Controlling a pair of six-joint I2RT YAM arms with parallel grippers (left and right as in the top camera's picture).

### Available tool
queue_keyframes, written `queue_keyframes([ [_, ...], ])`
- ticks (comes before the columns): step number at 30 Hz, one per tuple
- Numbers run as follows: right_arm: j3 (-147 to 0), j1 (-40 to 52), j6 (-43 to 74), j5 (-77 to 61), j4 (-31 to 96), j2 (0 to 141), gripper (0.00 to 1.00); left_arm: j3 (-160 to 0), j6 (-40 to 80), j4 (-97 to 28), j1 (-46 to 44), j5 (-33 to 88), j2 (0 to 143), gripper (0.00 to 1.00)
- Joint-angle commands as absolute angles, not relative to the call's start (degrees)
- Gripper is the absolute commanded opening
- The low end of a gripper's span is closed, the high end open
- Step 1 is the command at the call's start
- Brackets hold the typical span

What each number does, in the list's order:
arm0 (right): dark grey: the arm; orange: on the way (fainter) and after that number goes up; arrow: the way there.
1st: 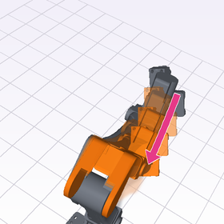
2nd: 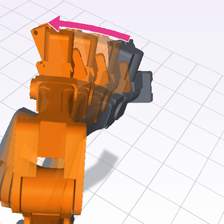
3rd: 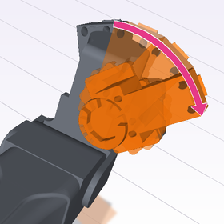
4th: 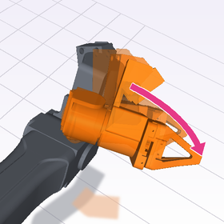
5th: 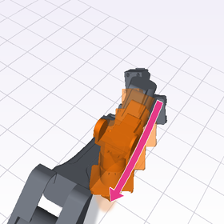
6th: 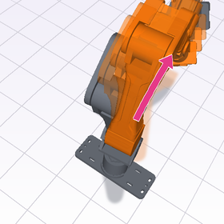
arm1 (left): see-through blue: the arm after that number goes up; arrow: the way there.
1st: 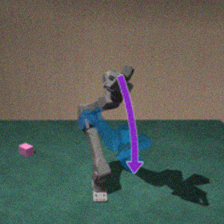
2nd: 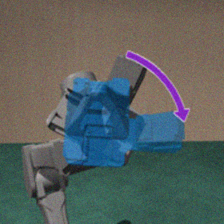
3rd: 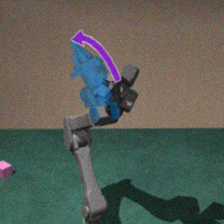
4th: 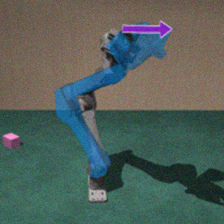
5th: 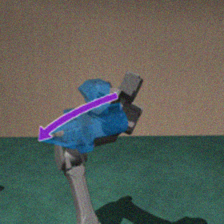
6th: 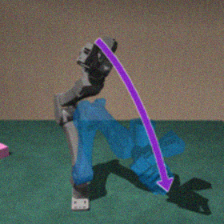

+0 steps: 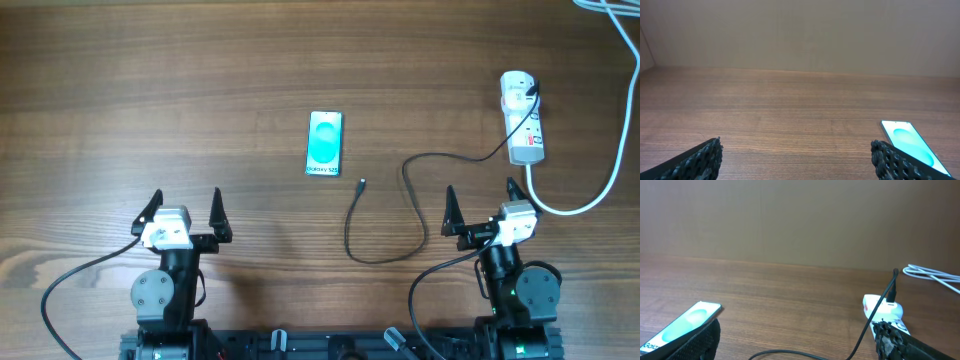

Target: Plug charger to phone and switch on socket

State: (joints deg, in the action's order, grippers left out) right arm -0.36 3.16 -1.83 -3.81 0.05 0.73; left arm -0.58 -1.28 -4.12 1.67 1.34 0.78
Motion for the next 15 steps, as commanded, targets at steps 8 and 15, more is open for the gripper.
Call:
queue_keyframes([
  [8,-0.3,2.92,-2.61,-3.05,-0.03,0.27,1.0,-0.32,7.07,-2.37,2.0,15.86,0.16,1.0],
  [15,-0.3,2.92,-2.61,-3.05,-0.03,0.27,1.0,-0.32,26.65,25.56,2.0,55.18,0.16,1.0],
])
